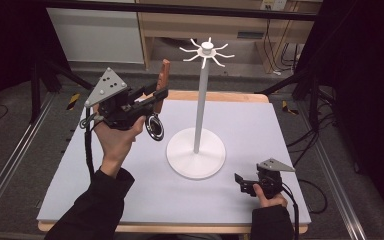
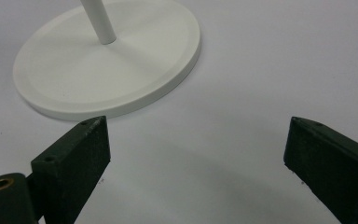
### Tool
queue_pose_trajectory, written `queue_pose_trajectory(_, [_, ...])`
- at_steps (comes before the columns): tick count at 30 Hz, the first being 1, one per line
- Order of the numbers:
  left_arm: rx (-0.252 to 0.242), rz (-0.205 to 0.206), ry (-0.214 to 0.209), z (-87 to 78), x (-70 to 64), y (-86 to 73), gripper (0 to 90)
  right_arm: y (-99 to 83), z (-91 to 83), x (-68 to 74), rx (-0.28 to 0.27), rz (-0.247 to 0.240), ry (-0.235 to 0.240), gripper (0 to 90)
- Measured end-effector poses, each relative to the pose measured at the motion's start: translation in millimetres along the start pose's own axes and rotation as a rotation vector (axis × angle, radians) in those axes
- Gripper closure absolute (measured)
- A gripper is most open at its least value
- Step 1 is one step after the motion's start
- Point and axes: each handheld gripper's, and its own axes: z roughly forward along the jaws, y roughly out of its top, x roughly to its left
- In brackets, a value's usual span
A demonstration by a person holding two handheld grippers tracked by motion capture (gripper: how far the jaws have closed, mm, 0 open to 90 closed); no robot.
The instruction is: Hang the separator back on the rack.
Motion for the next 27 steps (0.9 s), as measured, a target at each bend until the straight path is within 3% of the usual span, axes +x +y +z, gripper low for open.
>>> queue_pose_trajectory(27, [0.017,0.009,-0.01,25.0,-8.2,8.6,67.2,0.2,-0.2,-0.5,-0.003,0.005,0.0,7.4])
